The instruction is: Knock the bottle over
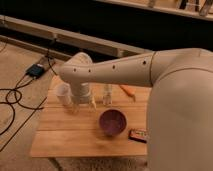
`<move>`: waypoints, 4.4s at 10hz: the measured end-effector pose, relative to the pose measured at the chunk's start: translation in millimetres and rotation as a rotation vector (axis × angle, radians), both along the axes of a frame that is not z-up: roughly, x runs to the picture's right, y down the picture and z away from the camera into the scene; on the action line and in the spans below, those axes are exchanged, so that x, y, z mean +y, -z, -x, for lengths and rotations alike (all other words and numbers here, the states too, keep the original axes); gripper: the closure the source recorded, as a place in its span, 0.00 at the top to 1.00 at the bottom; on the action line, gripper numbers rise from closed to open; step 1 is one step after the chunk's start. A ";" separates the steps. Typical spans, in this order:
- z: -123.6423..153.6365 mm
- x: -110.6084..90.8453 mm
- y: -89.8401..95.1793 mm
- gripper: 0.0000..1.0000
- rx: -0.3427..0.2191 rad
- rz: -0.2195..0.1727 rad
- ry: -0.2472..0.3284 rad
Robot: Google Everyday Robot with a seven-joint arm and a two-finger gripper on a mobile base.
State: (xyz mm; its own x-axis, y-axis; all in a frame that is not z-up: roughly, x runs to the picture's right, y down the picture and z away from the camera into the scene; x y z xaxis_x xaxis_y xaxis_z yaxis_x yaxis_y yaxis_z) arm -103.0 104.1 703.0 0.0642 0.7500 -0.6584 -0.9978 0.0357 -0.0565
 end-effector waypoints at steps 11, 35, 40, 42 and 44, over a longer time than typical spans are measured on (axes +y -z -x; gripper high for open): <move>0.0 0.0 0.0 0.65 0.000 0.000 0.000; -40.4 -96.0 -154.9 0.65 -0.103 -0.121 0.015; -116.0 -96.7 -143.7 0.65 0.071 -0.128 0.008; -129.4 -91.5 -132.7 0.65 0.101 -0.125 -0.004; -115.5 -93.1 -121.0 0.65 0.071 -0.133 -0.019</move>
